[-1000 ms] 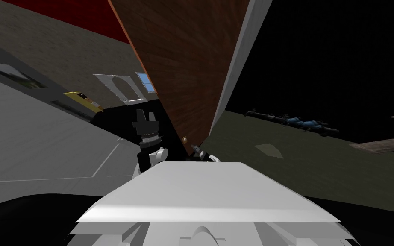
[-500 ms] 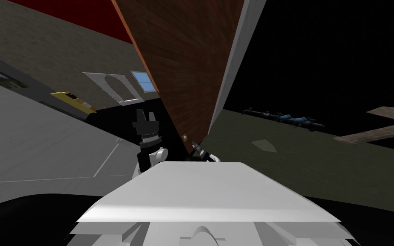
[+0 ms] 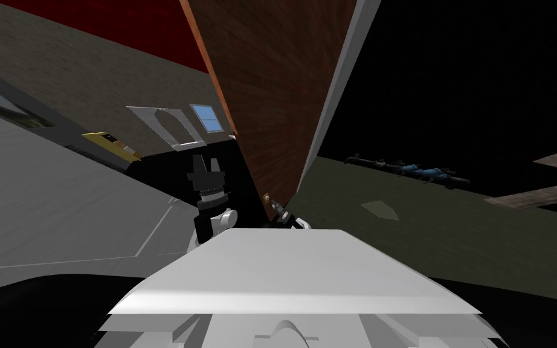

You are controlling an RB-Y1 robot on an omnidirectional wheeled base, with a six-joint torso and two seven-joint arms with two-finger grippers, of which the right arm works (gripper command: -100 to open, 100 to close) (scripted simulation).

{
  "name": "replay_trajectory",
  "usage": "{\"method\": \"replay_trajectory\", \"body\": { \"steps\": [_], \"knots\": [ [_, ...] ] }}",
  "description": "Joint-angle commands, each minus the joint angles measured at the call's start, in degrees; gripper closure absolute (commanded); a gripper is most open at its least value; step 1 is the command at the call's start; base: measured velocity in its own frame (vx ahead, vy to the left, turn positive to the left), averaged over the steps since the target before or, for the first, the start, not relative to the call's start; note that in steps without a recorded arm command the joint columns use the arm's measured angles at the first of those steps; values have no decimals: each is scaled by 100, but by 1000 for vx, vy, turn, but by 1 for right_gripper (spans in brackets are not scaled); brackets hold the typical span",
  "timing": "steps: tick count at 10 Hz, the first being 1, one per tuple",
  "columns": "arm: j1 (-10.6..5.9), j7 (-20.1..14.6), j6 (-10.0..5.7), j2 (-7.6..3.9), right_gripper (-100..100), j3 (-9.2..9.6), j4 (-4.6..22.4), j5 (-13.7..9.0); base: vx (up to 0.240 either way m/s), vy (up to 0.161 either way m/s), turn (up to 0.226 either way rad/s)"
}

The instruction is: Push the door open

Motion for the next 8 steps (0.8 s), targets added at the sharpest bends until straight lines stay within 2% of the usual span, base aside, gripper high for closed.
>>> {"method": "replay_trajectory", "body": {
  "steps": [1,3,4,5,8],
  "knots": [
    [-21,18,4,46,-100,-31,49,1,140,167,20],
    [-41,41,20,102,-100,-78,95,3,140,152,31],
    [-44,32,10,92,-100,-65,98,2,66,82,-2],
    [-44,32,10,92,100,-65,98,2,-9,-12,-4],
    [-44,32,10,92,100,-65,98,2,-21,-27,2]
  ]
}}
